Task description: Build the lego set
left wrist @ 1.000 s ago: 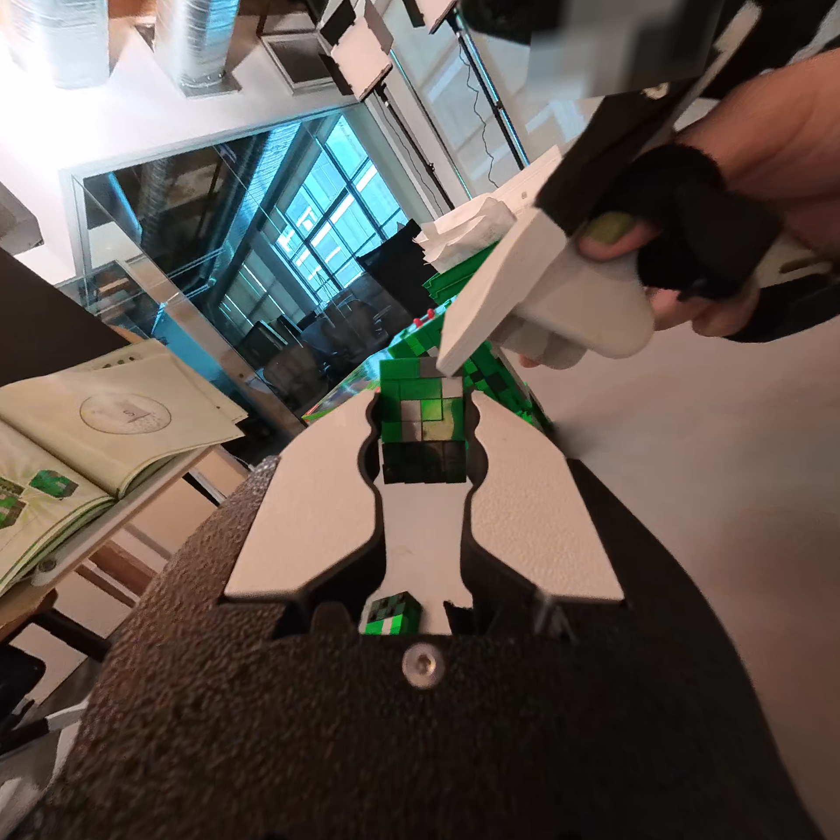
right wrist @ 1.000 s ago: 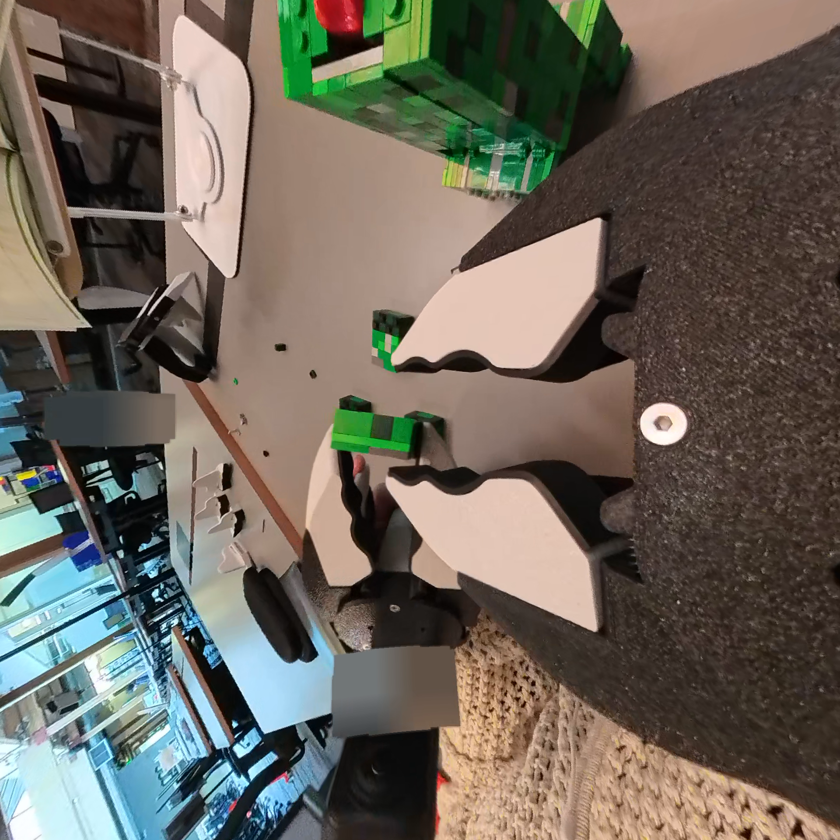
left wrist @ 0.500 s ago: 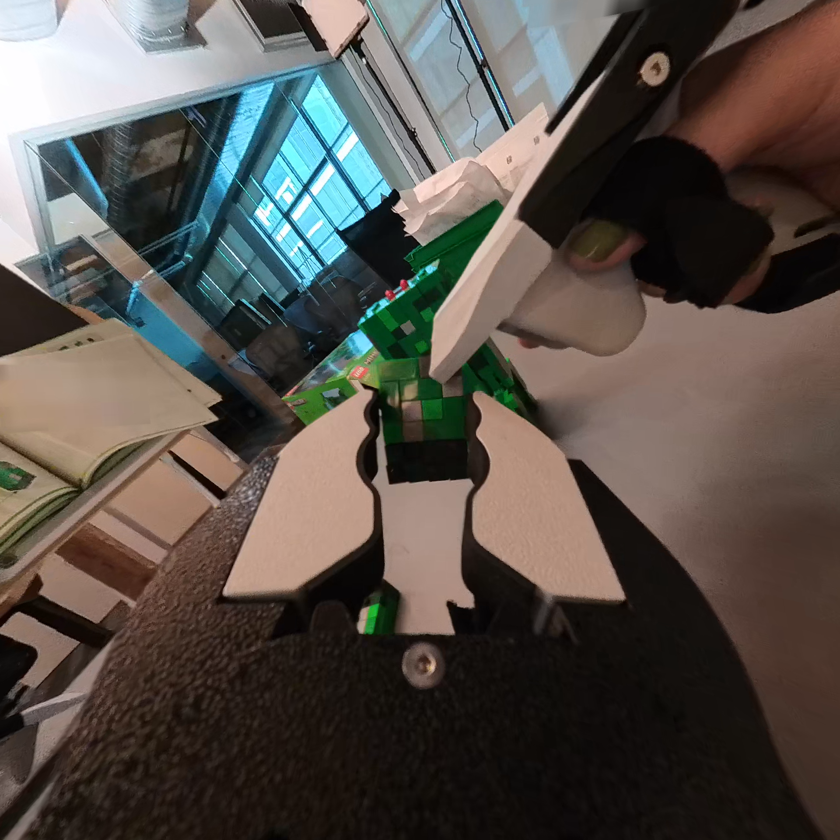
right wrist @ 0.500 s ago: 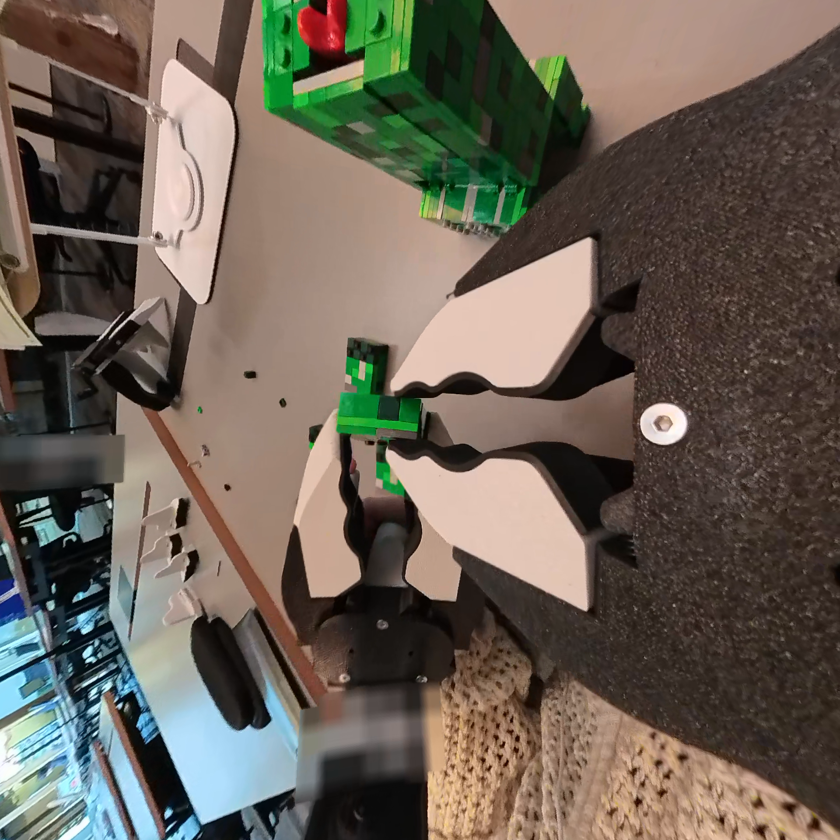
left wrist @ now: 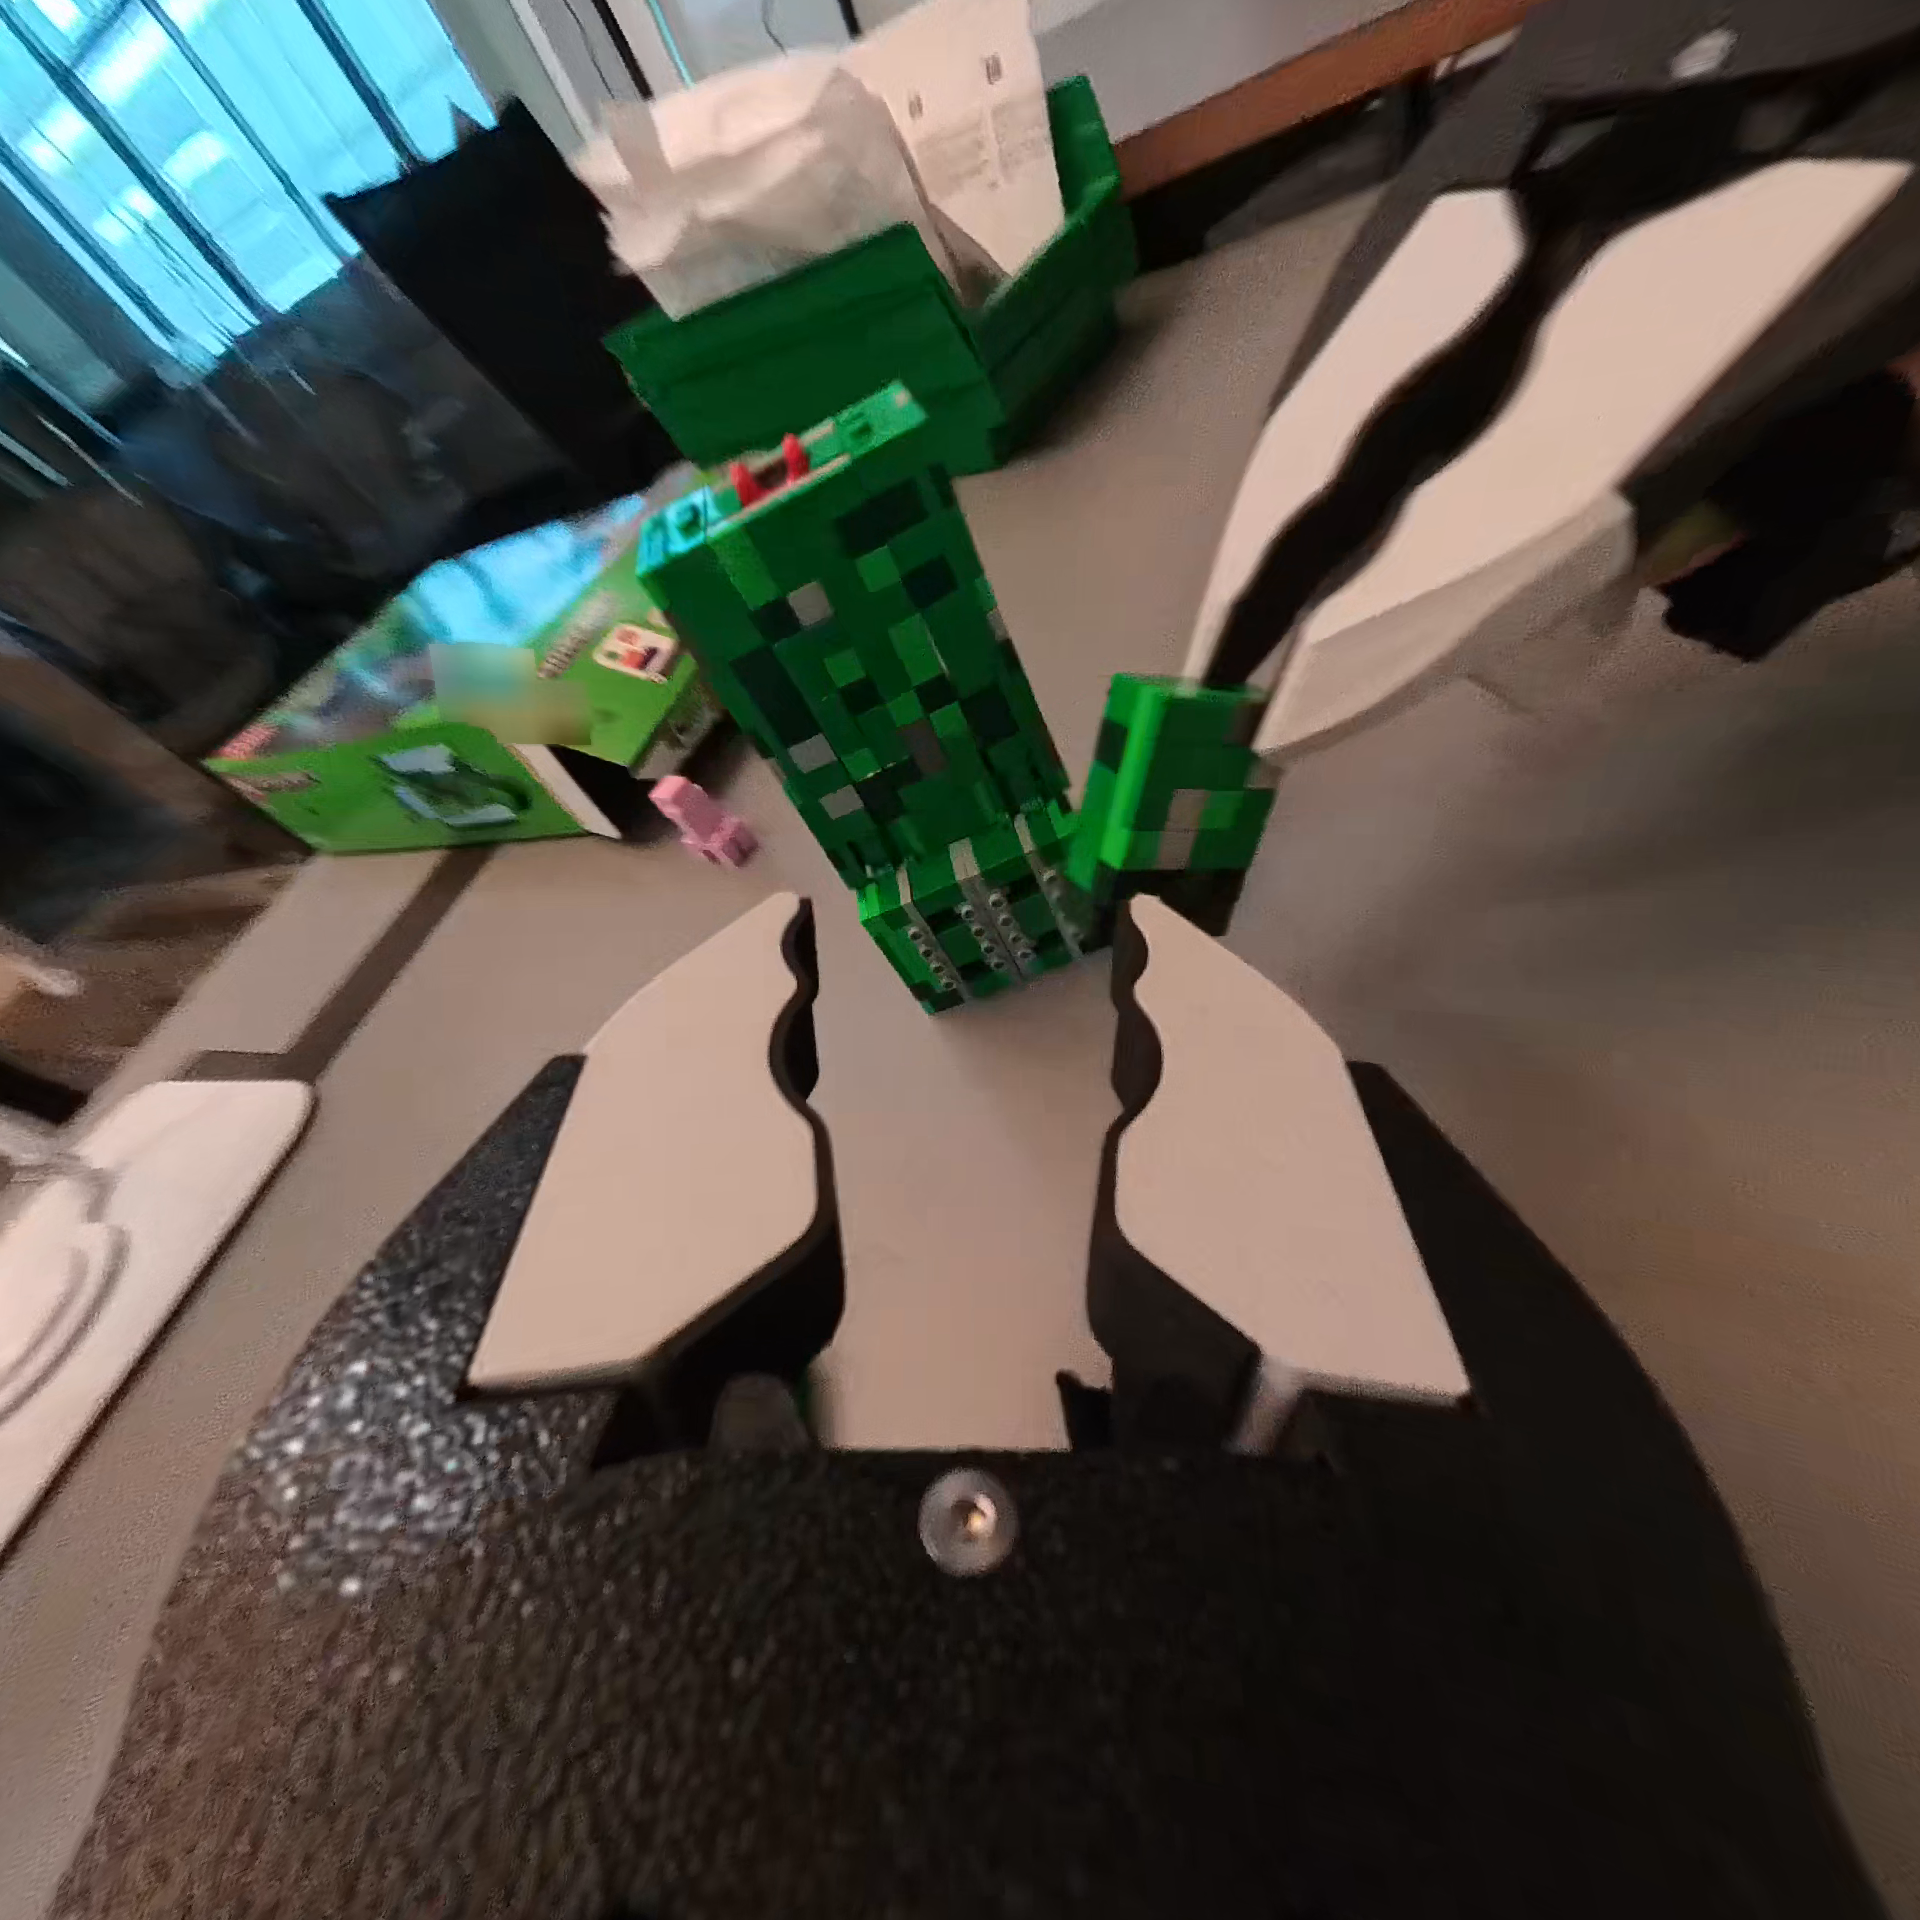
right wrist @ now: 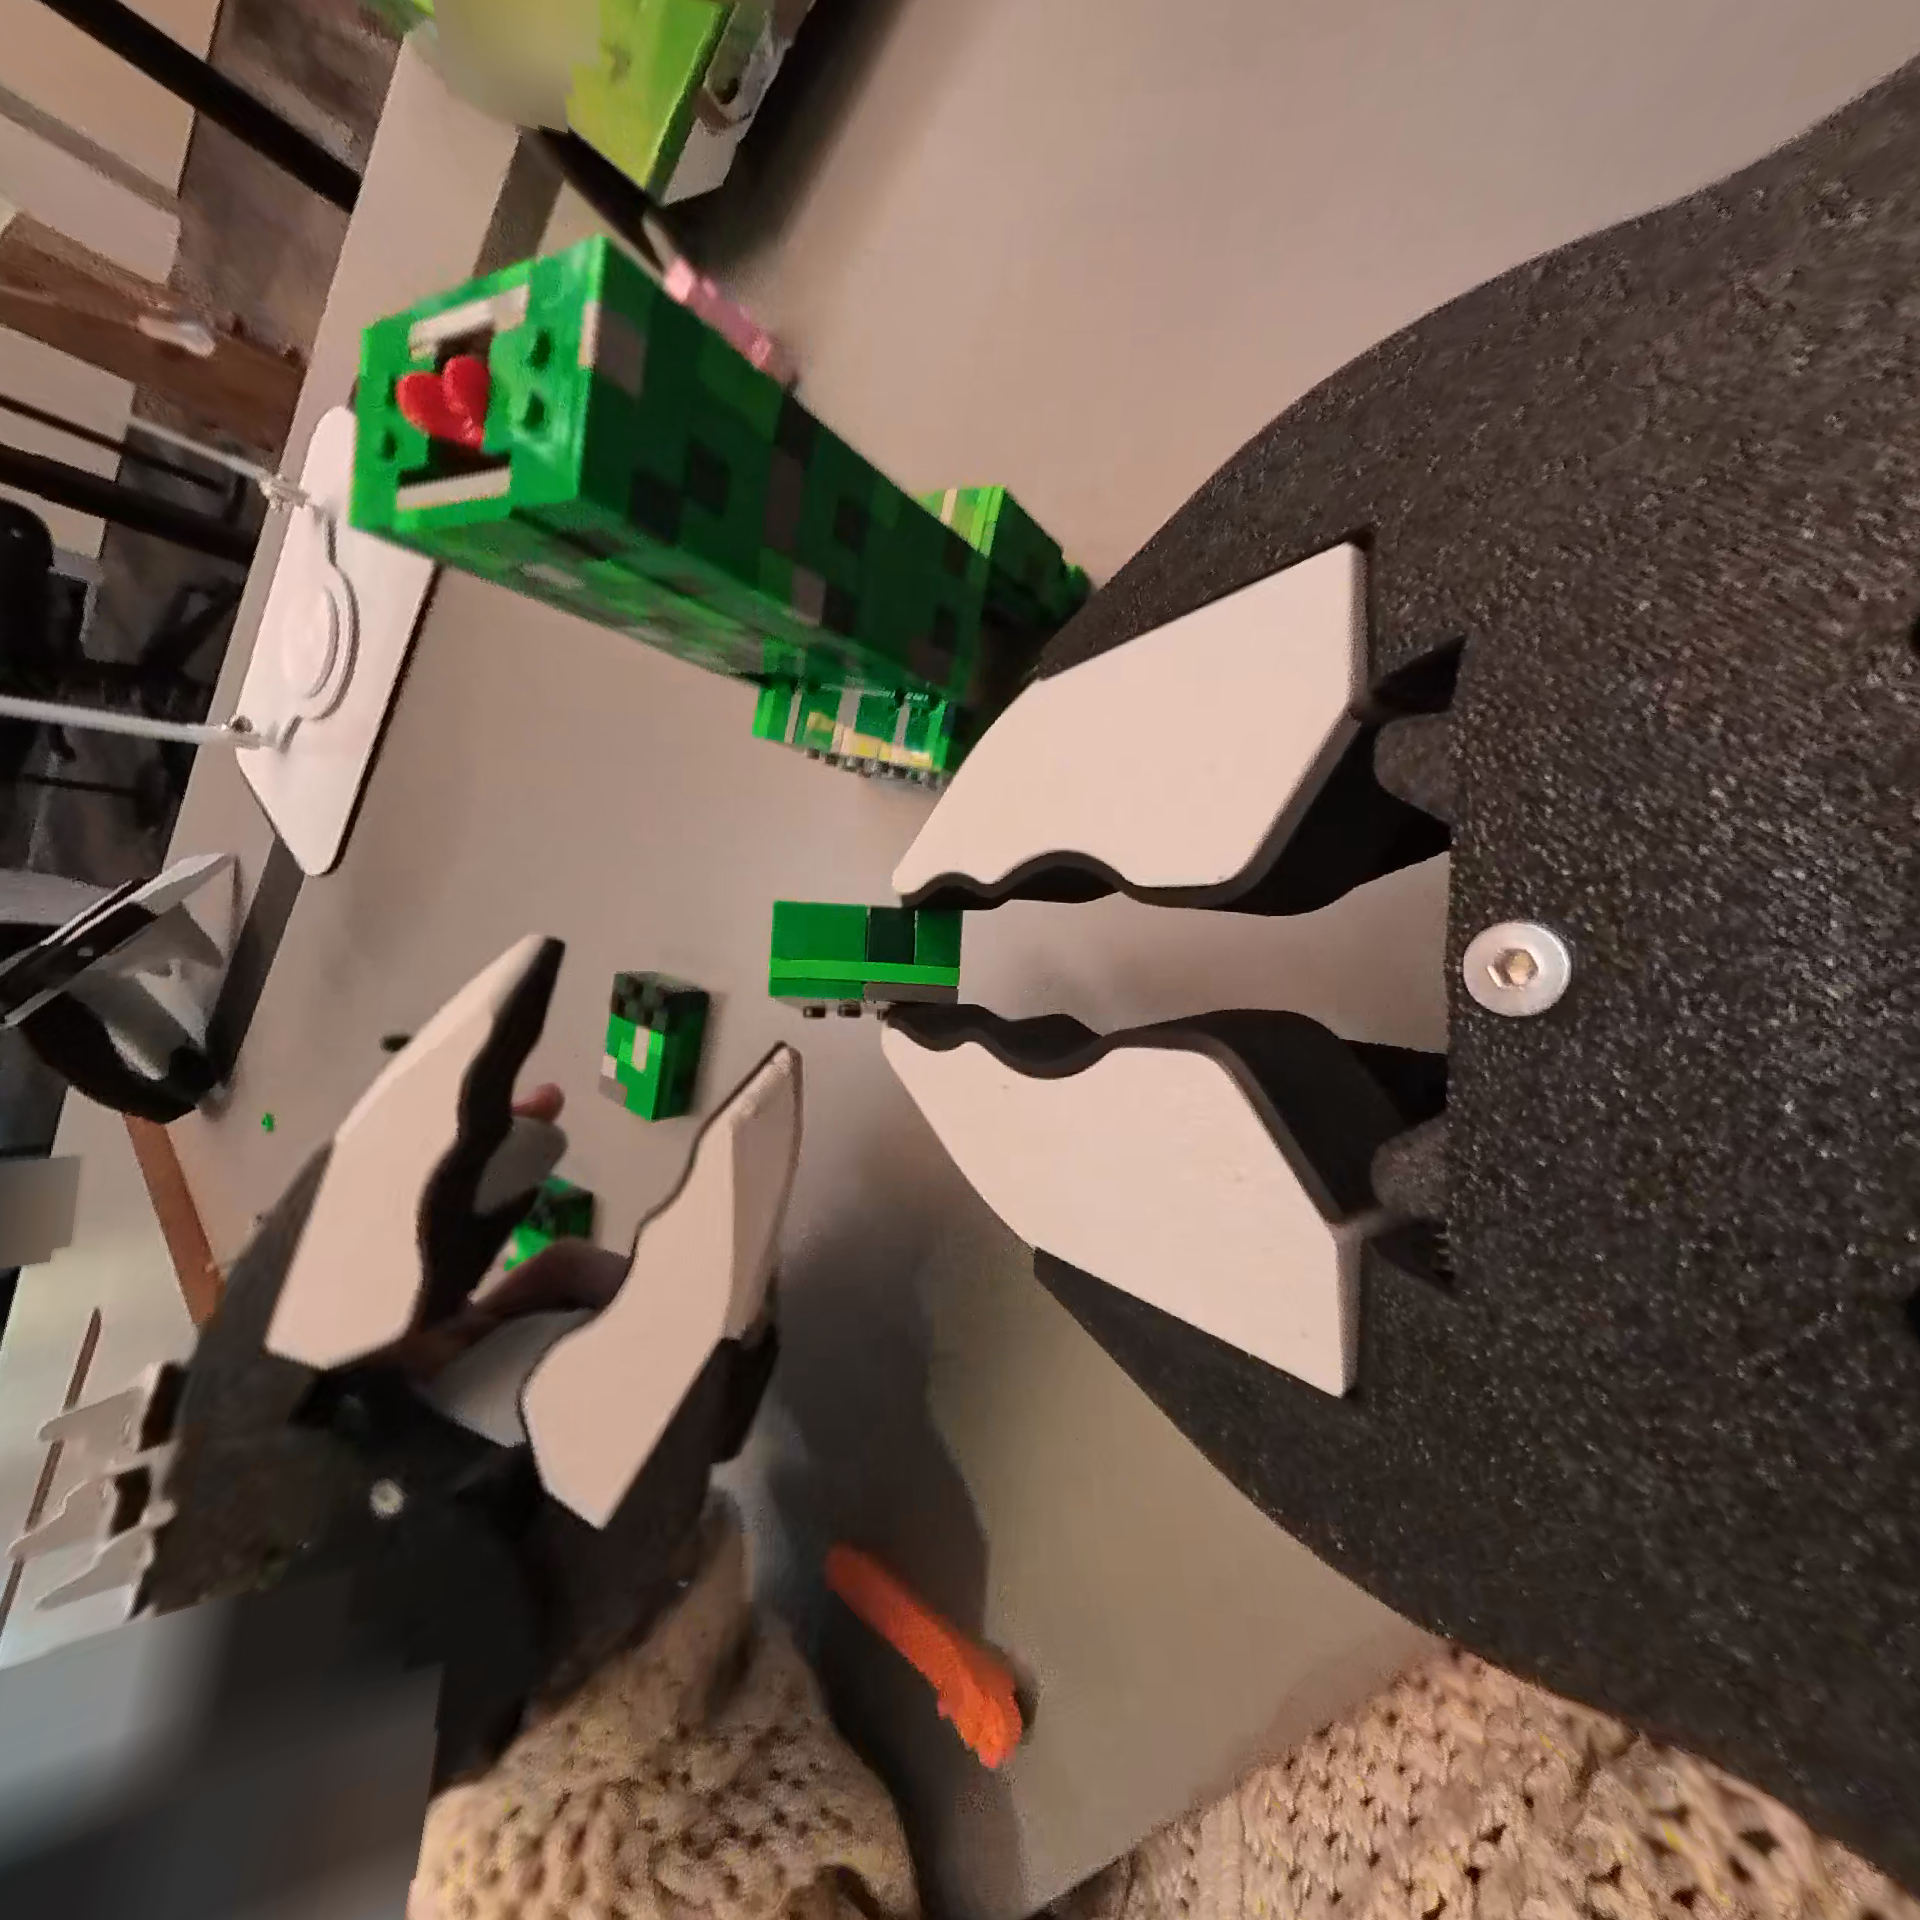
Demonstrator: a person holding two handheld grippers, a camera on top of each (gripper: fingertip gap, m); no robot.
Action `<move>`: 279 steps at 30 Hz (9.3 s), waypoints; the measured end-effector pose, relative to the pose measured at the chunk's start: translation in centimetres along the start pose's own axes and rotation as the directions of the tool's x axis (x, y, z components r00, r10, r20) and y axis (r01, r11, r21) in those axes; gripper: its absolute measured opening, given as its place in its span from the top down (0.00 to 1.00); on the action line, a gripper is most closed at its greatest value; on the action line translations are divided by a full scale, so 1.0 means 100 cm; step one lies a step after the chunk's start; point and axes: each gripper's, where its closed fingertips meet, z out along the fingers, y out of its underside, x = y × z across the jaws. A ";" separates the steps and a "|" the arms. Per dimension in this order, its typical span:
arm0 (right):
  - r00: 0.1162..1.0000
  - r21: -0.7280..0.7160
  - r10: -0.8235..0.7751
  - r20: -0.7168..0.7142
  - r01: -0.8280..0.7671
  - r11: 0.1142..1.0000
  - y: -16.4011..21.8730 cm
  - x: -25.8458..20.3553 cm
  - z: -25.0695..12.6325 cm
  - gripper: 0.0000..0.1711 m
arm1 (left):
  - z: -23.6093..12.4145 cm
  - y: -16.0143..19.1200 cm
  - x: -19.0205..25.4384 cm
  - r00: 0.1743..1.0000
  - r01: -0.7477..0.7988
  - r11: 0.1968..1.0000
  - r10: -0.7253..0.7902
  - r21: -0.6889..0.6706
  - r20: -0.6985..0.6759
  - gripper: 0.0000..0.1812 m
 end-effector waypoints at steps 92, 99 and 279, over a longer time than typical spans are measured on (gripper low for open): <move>0.512 -0.004 -0.321 0.797 0.535 0.845 0.056 -0.236 0.050 1.00 | -0.128 0.009 -0.052 0.907 0.225 0.967 -0.254 0.121 0.336 0.80; 0.763 -0.081 -0.238 0.600 0.355 0.931 0.026 -0.222 0.067 0.78 | -0.175 0.014 -0.054 0.884 0.198 0.974 -0.226 0.110 0.409 0.80; 0.999 -0.205 -0.036 0.023 0.040 0.978 0.071 0.059 0.025 0.82 | 0.047 0.059 0.026 0.918 0.143 0.918 -0.262 -0.369 -0.296 0.70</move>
